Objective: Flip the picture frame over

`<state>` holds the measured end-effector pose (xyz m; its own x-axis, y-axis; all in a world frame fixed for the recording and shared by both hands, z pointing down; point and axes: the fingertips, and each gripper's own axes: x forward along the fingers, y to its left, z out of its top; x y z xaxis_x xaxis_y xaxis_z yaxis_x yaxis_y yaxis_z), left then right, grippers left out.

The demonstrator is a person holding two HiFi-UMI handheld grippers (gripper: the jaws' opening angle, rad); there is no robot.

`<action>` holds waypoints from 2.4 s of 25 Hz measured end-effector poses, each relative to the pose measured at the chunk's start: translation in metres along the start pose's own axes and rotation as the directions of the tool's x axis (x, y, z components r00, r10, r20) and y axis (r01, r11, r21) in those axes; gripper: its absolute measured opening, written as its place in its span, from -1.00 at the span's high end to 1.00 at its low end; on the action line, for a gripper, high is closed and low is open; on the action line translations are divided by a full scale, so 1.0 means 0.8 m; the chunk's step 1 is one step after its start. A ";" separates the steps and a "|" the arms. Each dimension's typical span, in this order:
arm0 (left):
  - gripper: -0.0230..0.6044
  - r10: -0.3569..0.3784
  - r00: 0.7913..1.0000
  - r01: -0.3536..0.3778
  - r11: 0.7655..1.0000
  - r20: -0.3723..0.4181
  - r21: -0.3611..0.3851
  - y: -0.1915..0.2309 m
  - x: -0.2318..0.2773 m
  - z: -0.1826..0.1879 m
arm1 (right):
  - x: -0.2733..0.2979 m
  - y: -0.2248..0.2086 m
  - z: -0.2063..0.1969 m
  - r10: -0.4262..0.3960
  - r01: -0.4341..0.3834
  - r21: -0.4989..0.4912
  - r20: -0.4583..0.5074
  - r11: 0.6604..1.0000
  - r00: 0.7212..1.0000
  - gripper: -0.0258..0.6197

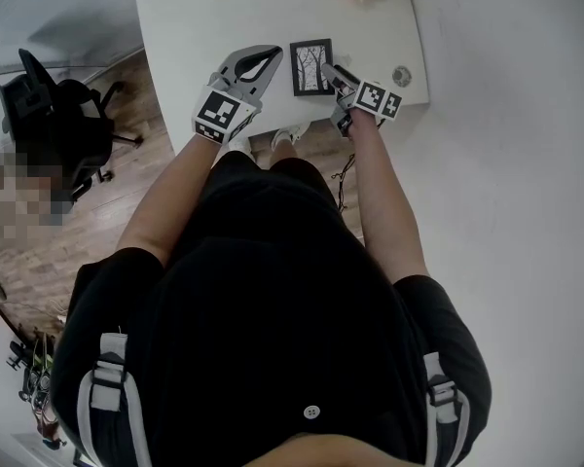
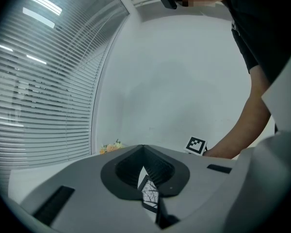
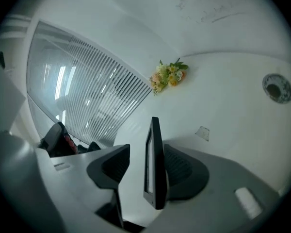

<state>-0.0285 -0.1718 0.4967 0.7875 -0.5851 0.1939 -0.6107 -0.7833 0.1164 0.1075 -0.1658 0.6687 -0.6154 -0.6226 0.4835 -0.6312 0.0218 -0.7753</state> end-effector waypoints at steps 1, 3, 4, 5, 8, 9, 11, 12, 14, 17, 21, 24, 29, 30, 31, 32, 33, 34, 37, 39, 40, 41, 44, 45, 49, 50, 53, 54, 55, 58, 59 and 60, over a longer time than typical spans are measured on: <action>0.91 -0.001 1.000 0.001 1.000 0.004 -0.001 -0.001 0.000 0.004 | -0.001 0.000 0.000 -0.023 0.023 -0.036 -0.011 0.999 1.000 0.25; 0.90 -0.002 1.000 0.002 1.000 0.012 -0.001 -0.002 -0.001 0.010 | -0.004 0.001 -0.001 -0.055 0.052 -0.092 -0.029 0.994 0.998 0.25; 0.91 -0.002 1.000 0.002 1.000 0.012 0.000 -0.002 -0.002 0.011 | -0.004 0.002 -0.001 -0.065 0.060 -0.116 -0.036 0.991 0.997 0.25; 0.90 -0.002 1.000 0.002 1.000 0.008 0.001 -0.001 -0.003 0.011 | -0.004 0.004 -0.002 -0.075 0.068 -0.141 -0.044 0.988 0.996 0.25; 0.91 -0.004 1.000 0.004 1.000 0.007 0.003 -0.001 -0.006 0.011 | -0.005 0.004 -0.007 -0.127 0.107 -0.236 -0.073 0.966 0.989 0.25; 0.90 -0.005 1.000 0.005 1.000 0.000 0.005 -0.001 -0.007 0.009 | -0.005 0.002 -0.011 -0.148 0.119 -0.275 -0.088 0.954 0.985 0.25; 0.91 -0.006 1.000 0.006 1.000 -0.011 0.008 -0.002 -0.008 0.009 | -0.004 0.000 -0.017 -0.188 0.135 -0.359 -0.117 0.924 0.975 0.23; 0.91 -0.008 1.000 0.008 1.000 -0.007 0.007 -0.002 -0.008 0.010 | -0.004 0.002 -0.019 -0.203 0.139 -0.397 -0.126 0.907 0.971 0.21; 0.91 -0.011 1.000 0.011 1.000 0.009 0.006 -0.004 -0.008 0.013 | -0.005 0.009 -0.020 -0.219 0.139 -0.455 -0.129 0.880 0.967 0.21; 0.91 -0.014 1.000 0.013 1.000 0.024 0.011 -0.007 -0.008 0.017 | -0.009 0.026 -0.015 -0.211 0.122 -0.516 -0.116 0.848 0.971 0.21; 0.91 -0.015 1.000 0.015 1.000 0.016 0.016 -0.009 -0.009 0.021 | -0.014 0.056 -0.007 -0.198 0.098 -0.598 -0.103 0.795 0.975 0.21; 0.90 -0.022 1.000 0.022 0.999 -0.001 0.023 -0.012 -0.011 0.022 | -0.024 0.078 -0.004 -0.188 0.088 -0.658 -0.083 0.748 0.979 0.21; 0.90 -0.040 0.999 0.040 0.999 0.002 0.034 -0.020 -0.011 0.035 | -0.049 0.124 0.018 -0.117 0.090 -0.692 0.008 0.716 0.993 0.22; 0.90 -0.046 0.999 0.046 0.998 0.001 0.037 -0.022 -0.010 0.039 | -0.056 0.134 0.024 -0.098 0.092 -0.691 0.031 0.717 0.995 0.24; 0.90 -0.053 0.999 0.053 0.998 -0.002 0.038 -0.026 -0.009 0.041 | -0.064 0.142 0.028 -0.079 0.093 -0.688 0.052 0.719 0.996 0.27; 0.90 -0.061 0.998 0.061 0.997 -0.006 0.038 -0.029 -0.008 0.044 | -0.071 0.151 0.032 -0.060 0.092 -0.684 0.071 0.723 0.996 0.31; 0.90 -0.070 0.997 0.071 0.997 -0.009 0.039 -0.033 -0.007 0.046 | -0.078 0.158 0.036 -0.043 0.092 -0.681 0.088 0.726 0.995 0.36; 0.90 -0.080 0.997 0.080 0.996 -0.009 0.039 -0.037 -0.007 0.050 | -0.085 0.166 0.039 -0.027 0.092 -0.680 0.105 0.727 0.994 0.40; 0.90 -0.108 0.994 0.107 0.993 0.005 0.047 -0.049 -0.003 0.064 | -0.104 0.187 0.049 0.014 0.099 -0.690 0.157 0.717 0.988 0.54; 0.90 -0.123 0.992 0.122 0.991 0.011 0.056 -0.055 -0.002 0.067 | -0.116 0.203 0.055 0.045 0.106 -0.700 0.194 0.707 0.980 0.67; 0.90 -0.130 0.992 0.129 0.990 0.012 0.059 -0.058 -0.002 0.068 | -0.122 0.210 0.058 0.060 0.107 -0.703 0.209 0.703 0.976 0.73; 0.91 -0.134 0.991 0.134 0.989 0.010 0.059 -0.062 -0.001 0.070 | -0.128 0.217 0.060 0.074 0.108 -0.707 0.221 0.699 0.972 0.78; 0.90 -0.147 0.989 0.146 0.988 0.016 0.053 -0.073 -0.001 0.083 | -0.140 0.235 0.064 0.109 0.109 -0.723 0.248 0.682 0.963 0.89; 0.90 -0.150 0.988 0.149 0.987 0.018 0.054 -0.076 -0.001 0.086 | -0.144 0.240 0.065 0.120 0.108 -0.728 0.254 0.677 0.960 0.89; 0.90 -0.156 0.987 0.154 0.986 0.032 0.057 -0.085 0.000 0.097 | -0.160 0.258 0.072 0.158 0.110 -0.738 0.283 0.666 0.946 0.89; 0.90 -0.155 0.987 0.152 0.986 0.040 0.060 -0.086 -0.001 0.102 | -0.164 0.264 0.074 0.168 0.115 -0.745 0.293 0.657 0.941 0.89; 0.90 -0.157 0.986 0.152 0.986 0.063 0.073 -0.092 -0.009 0.116 | -0.178 0.284 0.077 0.197 0.136 -0.770 0.322 0.623 0.926 0.89; 0.90 -0.157 0.985 0.152 0.985 0.065 0.078 -0.094 -0.011 0.120 | -0.184 0.290 0.078 0.205 0.141 -0.774 0.330 0.617 0.921 0.89; 0.90 -0.159 0.985 0.153 0.985 0.065 0.083 -0.096 -0.013 0.124 | -0.189 0.295 0.079 0.212 0.145 -0.777 0.338 0.613 0.917 0.89; 0.90 -0.173 0.982 0.165 0.982 0.076 0.095 -0.102 -0.016 0.137 | -0.204 0.309 0.084 0.230 0.162 -0.783 0.363 0.601 0.903 0.89; 0.90 -0.174 0.982 0.167 0.981 0.072 0.098 -0.103 -0.017 0.140 | -0.208 0.313 0.084 0.235 0.166 -0.784 0.369 0.598 0.899 0.89; 0.90 -0.174 0.983 0.166 0.981 0.066 0.101 -0.103 -0.019 0.143 | -0.211 0.316 0.084 0.240 0.168 -0.785 0.373 0.596 0.896 0.89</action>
<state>0.0197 -0.1223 0.3728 0.8853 -0.4528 0.1059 -0.4594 -0.8870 0.0476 0.0837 -0.1082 0.3639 -0.5266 -0.8447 0.0957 -0.8501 0.5229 -0.0622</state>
